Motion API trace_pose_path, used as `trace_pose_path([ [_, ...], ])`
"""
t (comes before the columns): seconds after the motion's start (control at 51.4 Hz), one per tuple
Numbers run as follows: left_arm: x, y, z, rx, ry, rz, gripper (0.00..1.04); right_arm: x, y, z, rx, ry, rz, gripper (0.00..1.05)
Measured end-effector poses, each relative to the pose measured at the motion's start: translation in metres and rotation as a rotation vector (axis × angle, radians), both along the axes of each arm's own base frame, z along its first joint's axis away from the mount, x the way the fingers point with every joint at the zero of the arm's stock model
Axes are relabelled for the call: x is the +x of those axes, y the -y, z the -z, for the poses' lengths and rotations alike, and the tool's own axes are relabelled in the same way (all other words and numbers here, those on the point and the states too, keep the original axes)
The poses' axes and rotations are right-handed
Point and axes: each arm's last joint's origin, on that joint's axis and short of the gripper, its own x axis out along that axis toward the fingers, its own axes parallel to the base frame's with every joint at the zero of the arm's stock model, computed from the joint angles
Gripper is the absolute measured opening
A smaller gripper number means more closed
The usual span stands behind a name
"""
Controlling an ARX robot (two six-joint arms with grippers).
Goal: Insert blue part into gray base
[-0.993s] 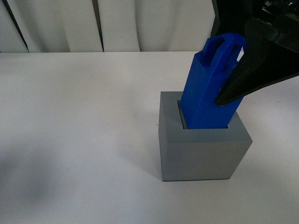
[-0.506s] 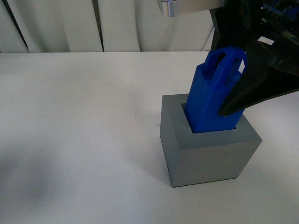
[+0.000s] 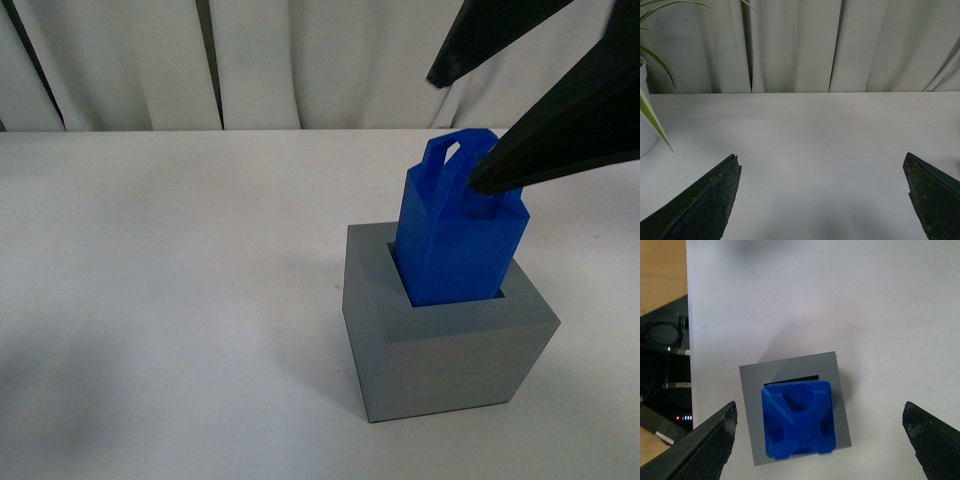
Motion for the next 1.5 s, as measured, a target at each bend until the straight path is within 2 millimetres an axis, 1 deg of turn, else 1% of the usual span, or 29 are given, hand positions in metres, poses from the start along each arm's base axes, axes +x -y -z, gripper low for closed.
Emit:
trace_pose_path([
  [0.058, 0.0, 0.0, 0.0, 0.0, 0.0, 0.0, 0.99, -0.004, 0.011, -0.007, 0.047, 0.024, 0.02, 0.97],
  [0.117, 0.0, 0.0, 0.0, 0.0, 0.0, 0.0, 0.99, -0.012, 0.029, -0.015, 0.13, 0.045, 0.043, 0.97],
  [0.272, 0.0, 0.0, 0.0, 0.0, 0.0, 0.0, 0.99, -0.026, 0.065, -0.018, 0.281, 0.128, 0.134, 0.97],
  [0.389, 0.0, 0.0, 0.0, 0.0, 0.0, 0.0, 0.99, -0.037, 0.097, -0.008, 0.392, 0.194, 0.253, 0.97],
  [0.487, 0.0, 0.0, 0.0, 0.0, 0.0, 0.0, 0.99, -0.054, 0.131, 0.01, 0.536, 0.271, 0.418, 0.97],
  [0.545, 0.0, 0.0, 0.0, 0.0, 0.0, 0.0, 0.99, -0.061, 0.143, 0.018, 0.591, 0.288, 0.509, 0.97],
  [0.603, 0.0, 0.0, 0.0, 0.0, 0.0, 0.0, 0.99, -0.065, 0.15, 0.023, 0.638, 0.29, 0.576, 0.97],
  [0.662, 0.0, 0.0, 0.0, 0.0, 0.0, 0.0, 0.99, -0.065, 0.154, 0.025, 0.67, 0.27, 0.618, 0.97],
  [0.837, 0.0, 0.0, 0.0, 0.0, 0.0, 0.0, 0.99, -0.066, 0.154, 0.027, 0.709, 0.203, 0.66, 0.97],
  [0.856, 0.0, 0.0, 0.0, 0.0, 0.0, 0.0, 0.99, -0.066, 0.151, 0.027, 0.703, 0.231, 0.711, 0.95],
  [0.876, 0.0, 0.0, 0.0, 0.0, 0.0, -0.001, 0.99, -0.067, 0.148, 0.029, 0.683, 0.331, 0.82, 0.9],
  [0.895, 0.0, 0.0, 0.0, 0.0, 0.0, -0.001, 0.99, -0.069, 0.145, 0.032, 0.683, 0.393, 0.873, 0.87],
  [0.934, 0.0, 0.0, 0.0, 0.0, 0.0, 0.0, 0.99, -0.076, 0.141, 0.039, 0.705, 0.528, 1.068, 0.78],
  [0.973, 0.0, 0.0, 0.0, 0.0, 0.0, 0.0, 0.99, -0.086, 0.14, 0.046, 0.749, 0.61, 1.207, 0.69],
  [1.012, 0.0, 0.0, 0.0, 0.0, 0.0, 0.0, 0.99, -0.095, 0.14, 0.052, 0.774, 0.661, 1.305, 0.6],
  [1.051, 0.0, 0.0, 0.0, 0.0, 0.0, 0.0, 0.99, -0.104, 0.139, 0.059, 0.789, 0.672, 1.352, 0.51],
  [1.07, 0.0, 0.0, 0.0, 0.0, 0.0, 0.0, 0.99, -0.107, 0.138, 0.062, 0.792, 0.669, 1.359, 0.48],
  [1.109, 0.0, 0.0, 0.0, 0.0, 0.0, 0.0, 0.99, -0.115, 0.134, 0.071, 0.8, 0.649, 1.361, 0.37],
  [1.168, 0.0, 0.0, 0.0, 0.0, 0.0, 0.0, 0.99, -0.123, 0.131, 0.08, 0.801, 0.633, 1.362, 0.26],
  [1.226, 0.0, 0.0, 0.0, 0.0, 0.0, 0.0, 0.99, -0.127, 0.13, 0.084, 0.802, 0.63, 1.363, 0.19],
  [1.284, 0.0, 0.0, 0.0, 0.0, 0.0, 0.0, 0.99, -0.134, 0.128, 0.089, 0.805, 0.63, 1.364, 0.08],
  [1.323, 0.0, 0.0, 0.0, 0.0, 0.0, 0.0, 0.99, -0.138, 0.127, 0.091, 0.806, 0.633, 1.365, 0.03],
  [1.343, 0.0, 0.0, 0.0, 0.0, 0.0, 0.0, 0.99, -0.141, 0.124, 0.093, 0.805, 0.64, 1.373, 0.01],
  [1.499, 0.0, 0.0, 0.0, 0.0, 0.0, 0.0, 0.99, -0.155, 0.116, 0.103, 0.812, 0.631, 1.361, 0.02],
])
